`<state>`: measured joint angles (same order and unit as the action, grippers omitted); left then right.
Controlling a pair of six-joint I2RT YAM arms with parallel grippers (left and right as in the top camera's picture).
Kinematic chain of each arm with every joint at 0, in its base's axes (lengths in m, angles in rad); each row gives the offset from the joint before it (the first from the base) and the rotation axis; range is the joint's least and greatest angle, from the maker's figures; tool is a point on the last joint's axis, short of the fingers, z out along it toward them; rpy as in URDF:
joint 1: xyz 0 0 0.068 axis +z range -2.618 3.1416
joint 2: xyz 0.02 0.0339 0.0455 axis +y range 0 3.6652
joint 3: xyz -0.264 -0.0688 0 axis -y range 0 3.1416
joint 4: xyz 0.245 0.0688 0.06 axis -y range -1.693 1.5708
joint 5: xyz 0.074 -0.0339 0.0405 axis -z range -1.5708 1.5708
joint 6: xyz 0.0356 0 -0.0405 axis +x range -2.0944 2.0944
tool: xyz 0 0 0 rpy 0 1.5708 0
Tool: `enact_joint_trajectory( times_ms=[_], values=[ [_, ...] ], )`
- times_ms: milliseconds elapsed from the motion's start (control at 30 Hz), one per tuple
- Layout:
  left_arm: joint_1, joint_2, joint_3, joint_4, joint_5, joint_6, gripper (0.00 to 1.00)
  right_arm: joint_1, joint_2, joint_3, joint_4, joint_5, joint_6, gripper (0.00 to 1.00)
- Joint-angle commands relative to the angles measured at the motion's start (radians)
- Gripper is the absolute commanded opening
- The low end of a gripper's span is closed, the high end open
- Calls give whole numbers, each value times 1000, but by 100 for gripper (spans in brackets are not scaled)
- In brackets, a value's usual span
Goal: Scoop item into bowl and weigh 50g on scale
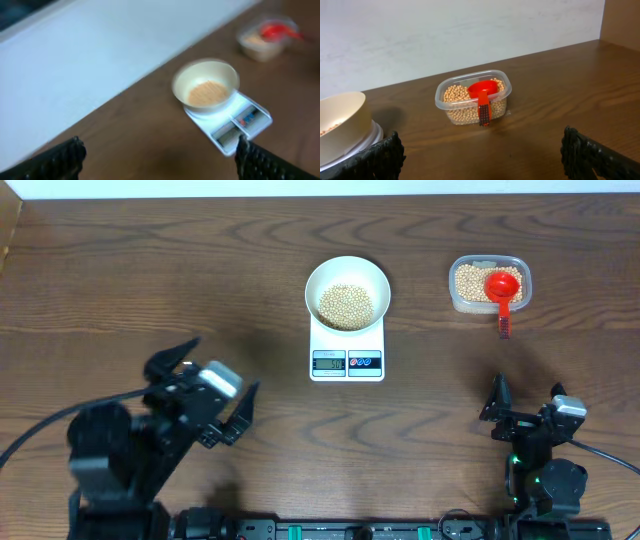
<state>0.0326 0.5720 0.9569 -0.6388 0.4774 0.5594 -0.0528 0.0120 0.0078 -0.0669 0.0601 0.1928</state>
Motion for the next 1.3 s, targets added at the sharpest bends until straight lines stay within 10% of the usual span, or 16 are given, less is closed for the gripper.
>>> enact_joint_trajectory(
  times_ms=[0,267,733,1267],
  values=[
    [6,-62,-36,31,-208,-321,98,8,-7,-2,-3,1,-4,99],
    [20,-249,-245,206,-360,-422,98,8,-7,-2,-4,1,-4,99],
    [100,-524,-758,573,-367,-267,98,8,-7,-2,-4,1,-4,99],
    [102,-571,-927,621,-426,-269,98,8,-7,-2,-4,1,-4,99]
  ],
)
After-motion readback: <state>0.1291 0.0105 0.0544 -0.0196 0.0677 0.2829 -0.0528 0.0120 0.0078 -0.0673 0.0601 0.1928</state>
